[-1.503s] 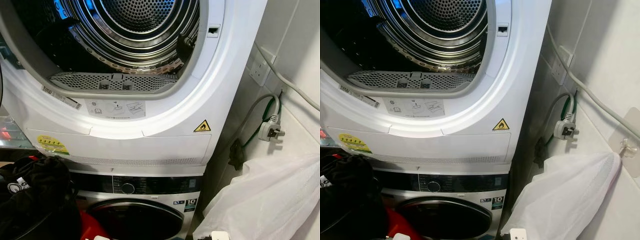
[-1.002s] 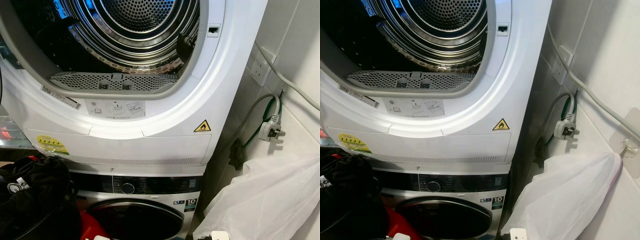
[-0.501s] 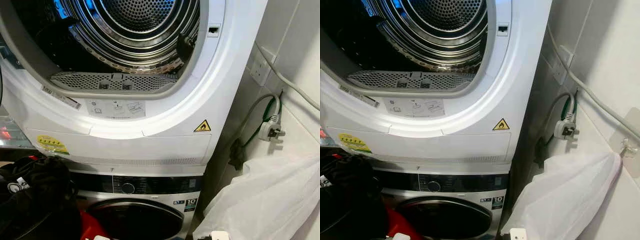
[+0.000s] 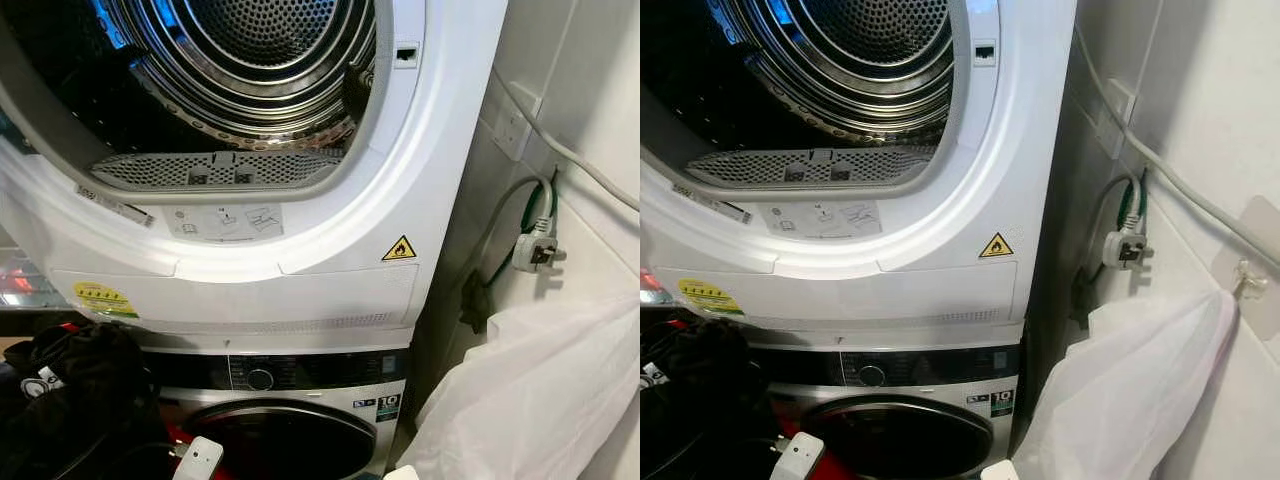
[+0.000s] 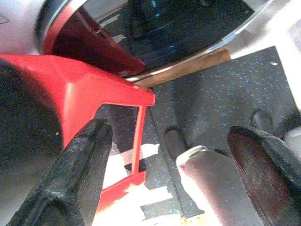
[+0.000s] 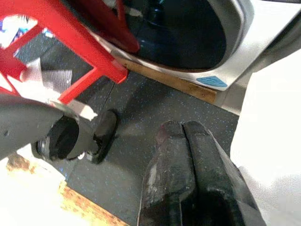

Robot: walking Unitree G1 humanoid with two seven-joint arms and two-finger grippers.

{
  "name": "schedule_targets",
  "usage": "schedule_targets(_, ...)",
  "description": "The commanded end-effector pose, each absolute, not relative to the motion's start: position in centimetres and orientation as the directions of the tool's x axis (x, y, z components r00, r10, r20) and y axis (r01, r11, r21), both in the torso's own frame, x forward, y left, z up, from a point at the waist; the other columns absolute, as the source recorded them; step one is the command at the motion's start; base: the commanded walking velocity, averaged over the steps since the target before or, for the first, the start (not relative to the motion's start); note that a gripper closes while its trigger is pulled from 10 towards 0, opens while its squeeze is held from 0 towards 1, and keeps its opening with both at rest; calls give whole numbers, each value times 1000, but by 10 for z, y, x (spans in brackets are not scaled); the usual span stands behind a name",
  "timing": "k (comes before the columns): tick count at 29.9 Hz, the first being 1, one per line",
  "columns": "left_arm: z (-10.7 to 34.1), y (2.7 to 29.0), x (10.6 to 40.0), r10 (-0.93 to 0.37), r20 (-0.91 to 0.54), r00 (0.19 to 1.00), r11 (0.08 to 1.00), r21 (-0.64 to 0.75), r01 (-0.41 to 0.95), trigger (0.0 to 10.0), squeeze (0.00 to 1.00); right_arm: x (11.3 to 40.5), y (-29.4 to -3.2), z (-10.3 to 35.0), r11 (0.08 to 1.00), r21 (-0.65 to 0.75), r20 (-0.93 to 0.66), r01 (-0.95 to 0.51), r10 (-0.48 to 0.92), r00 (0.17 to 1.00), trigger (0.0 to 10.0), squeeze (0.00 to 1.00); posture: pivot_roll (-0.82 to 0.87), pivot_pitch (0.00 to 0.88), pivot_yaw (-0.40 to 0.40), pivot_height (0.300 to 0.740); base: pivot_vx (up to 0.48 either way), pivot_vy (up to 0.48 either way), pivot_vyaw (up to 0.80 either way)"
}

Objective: Clothes washing

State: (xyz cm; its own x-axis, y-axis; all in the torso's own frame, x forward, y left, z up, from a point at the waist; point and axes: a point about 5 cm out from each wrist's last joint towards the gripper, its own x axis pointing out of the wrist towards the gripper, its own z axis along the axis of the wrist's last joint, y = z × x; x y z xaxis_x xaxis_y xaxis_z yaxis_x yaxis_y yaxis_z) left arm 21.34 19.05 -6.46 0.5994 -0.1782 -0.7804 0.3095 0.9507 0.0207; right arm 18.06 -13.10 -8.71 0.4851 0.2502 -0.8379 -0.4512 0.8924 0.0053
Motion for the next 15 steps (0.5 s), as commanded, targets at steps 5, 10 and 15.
schedule_targets(5, -61, 183, 220, -223, -759, 612, 939, 3, 345, 10000, 0, 180, -136, -88, 877, -38, -845, -479, 228, 483, 10000, 0, 1, 0, 40, 740, 0, 0, 0)
schedule_targets(10, -39, 164, 245, -381, -609, 696, 889, -33, 457, 10000, 0, 180, -138, -88, 875, -29, -847, -483, 235, 477, 10000, 0, -3, 0, 47, 740, 0, 0, 0)
schedule_targets(15, -37, 168, 227, -488, -535, 690, 838, -65, 542, 10000, 0, 173, -135, -90, 878, -9, -852, -479, 244, 464, 10000, 0, -39, 0, 80, 740, 0, 0, 0)
